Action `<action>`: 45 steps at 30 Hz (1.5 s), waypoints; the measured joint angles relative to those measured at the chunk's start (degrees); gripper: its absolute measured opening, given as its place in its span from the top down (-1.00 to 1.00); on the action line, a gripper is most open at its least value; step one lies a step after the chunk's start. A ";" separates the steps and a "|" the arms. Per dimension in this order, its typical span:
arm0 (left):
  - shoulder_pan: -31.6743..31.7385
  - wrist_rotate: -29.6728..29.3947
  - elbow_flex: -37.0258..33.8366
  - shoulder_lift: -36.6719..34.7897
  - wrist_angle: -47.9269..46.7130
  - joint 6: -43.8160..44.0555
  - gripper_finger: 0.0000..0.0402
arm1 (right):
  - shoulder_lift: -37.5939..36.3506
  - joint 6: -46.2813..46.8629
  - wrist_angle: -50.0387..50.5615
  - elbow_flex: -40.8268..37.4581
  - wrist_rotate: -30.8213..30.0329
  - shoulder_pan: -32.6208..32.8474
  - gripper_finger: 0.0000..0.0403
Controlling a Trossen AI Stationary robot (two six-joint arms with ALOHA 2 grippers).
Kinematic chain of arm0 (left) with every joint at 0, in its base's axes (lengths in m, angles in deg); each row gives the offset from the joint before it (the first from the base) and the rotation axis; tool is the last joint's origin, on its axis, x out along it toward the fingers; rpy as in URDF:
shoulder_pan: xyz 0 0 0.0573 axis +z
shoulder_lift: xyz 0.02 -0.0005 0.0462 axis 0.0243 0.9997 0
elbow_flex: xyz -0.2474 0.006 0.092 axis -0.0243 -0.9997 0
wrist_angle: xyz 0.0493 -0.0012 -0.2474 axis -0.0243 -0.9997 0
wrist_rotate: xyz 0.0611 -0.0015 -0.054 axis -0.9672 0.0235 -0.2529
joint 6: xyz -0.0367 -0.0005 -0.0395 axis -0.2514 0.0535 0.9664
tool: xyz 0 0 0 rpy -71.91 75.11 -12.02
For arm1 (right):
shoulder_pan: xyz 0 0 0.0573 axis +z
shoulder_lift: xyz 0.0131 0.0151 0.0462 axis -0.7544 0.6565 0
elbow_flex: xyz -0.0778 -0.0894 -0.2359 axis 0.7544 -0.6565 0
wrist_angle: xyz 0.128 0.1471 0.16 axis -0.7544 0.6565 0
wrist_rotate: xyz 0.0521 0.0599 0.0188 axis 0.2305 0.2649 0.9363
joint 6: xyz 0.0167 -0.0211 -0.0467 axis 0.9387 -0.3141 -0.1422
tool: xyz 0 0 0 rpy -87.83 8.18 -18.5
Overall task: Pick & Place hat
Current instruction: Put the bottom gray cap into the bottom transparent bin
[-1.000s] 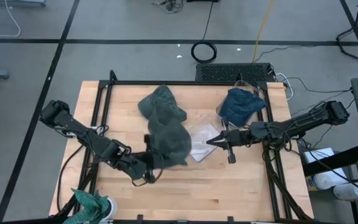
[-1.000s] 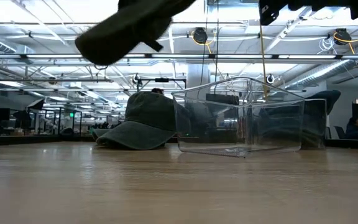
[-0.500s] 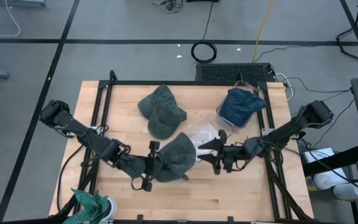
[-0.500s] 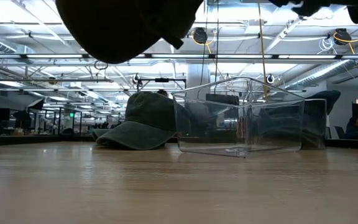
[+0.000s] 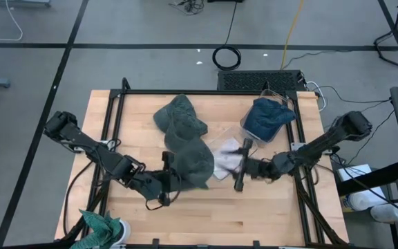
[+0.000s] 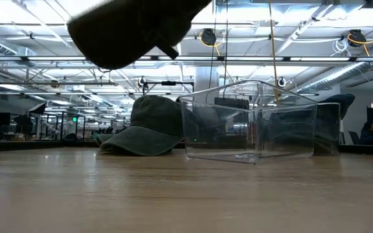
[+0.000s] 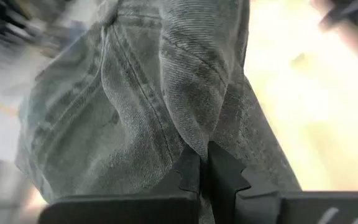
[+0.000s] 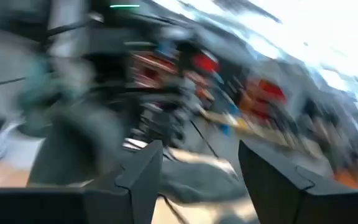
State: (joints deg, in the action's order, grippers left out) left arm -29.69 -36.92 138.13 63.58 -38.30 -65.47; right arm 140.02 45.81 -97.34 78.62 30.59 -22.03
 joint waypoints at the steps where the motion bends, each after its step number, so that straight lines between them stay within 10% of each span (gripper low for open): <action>1: -0.37 -3.54 0.00 0.00 -1.67 -3.52 0.96 | -2.25 4.38 4.96 1.22 -3.40 0.03 0.03; 5: -1.15 -14.89 0.00 0.00 -7.07 -13.70 0.92 | -9.68 24.16 29.07 6.69 -3.38 -3.46 0.08; 9: 0.61 -18.93 0.00 0.00 -7.24 -16.57 0.96 | -13.30 42.51 45.96 12.82 13.32 -12.18 0.09; 17: 4.02 -21.92 0.00 0.00 -6.98 -20.18 0.93 | -9.71 55.97 49.49 16.16 38.33 -28.33 0.01; 29: 6.22 -21.85 0.00 0.00 -7.31 -22.22 0.96 | -1.57 60.30 36.09 16.14 47.88 -30.71 -0.07; 45: 6.68 -21.41 -0.02 0.00 -10.57 -18.20 0.95 | -1.21 53.64 35.80 16.08 45.19 -26.64 -0.09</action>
State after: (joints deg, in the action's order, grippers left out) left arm -23.00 -58.33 138.11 63.58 -48.87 -83.67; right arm 138.81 99.45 -61.54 94.69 75.78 -48.67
